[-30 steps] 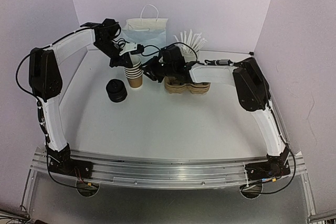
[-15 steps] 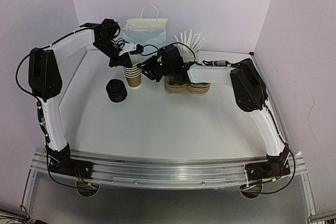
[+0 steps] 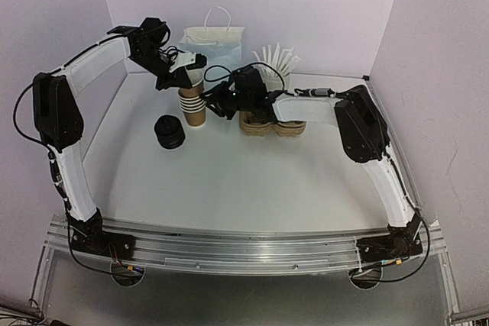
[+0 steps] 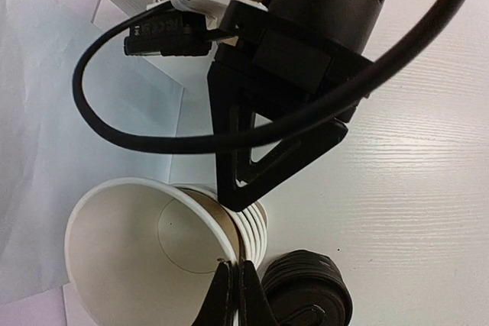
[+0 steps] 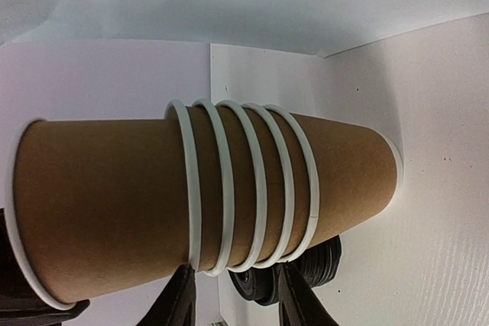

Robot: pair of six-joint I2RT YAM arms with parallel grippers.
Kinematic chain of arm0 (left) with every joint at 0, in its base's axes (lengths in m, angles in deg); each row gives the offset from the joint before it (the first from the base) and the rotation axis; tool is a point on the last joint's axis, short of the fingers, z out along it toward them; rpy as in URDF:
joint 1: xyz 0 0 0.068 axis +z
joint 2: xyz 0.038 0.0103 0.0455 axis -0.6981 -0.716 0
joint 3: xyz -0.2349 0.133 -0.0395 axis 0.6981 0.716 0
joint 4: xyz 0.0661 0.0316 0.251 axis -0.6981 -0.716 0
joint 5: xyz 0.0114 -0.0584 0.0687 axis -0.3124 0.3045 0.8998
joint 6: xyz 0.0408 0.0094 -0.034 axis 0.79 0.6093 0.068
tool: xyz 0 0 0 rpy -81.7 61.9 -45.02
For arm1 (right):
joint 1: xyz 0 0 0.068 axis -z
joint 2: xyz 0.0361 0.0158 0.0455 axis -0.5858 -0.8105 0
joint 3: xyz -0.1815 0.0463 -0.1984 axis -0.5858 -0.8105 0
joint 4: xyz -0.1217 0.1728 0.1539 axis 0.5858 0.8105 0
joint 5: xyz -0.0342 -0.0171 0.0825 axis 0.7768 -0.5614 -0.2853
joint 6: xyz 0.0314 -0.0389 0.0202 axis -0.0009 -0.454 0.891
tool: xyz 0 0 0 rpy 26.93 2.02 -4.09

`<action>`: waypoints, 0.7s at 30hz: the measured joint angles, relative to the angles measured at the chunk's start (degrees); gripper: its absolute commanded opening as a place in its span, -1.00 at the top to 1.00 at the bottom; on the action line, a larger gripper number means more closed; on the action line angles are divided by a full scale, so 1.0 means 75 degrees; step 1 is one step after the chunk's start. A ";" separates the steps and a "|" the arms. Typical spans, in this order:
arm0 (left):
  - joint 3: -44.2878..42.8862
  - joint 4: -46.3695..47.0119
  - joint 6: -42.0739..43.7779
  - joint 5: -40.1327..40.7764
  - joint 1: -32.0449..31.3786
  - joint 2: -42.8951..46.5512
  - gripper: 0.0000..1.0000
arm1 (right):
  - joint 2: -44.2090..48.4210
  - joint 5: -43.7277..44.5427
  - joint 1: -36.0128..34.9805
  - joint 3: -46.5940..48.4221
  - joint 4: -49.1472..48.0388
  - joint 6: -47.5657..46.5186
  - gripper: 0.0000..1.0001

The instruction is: Pack the takeout coffee

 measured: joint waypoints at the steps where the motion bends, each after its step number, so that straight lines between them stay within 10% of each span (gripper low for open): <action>1: -0.0076 -0.0070 0.0006 -0.0002 -0.0002 0.0020 1.00 | 0.0000 0.0007 -0.0004 -0.0008 -0.0016 -0.0008 0.33; 21: -0.0732 -0.2127 0.0864 -0.0403 -0.0152 0.2130 1.00 | 0.0780 -0.0076 -0.0058 -0.0868 0.0187 -0.0704 0.25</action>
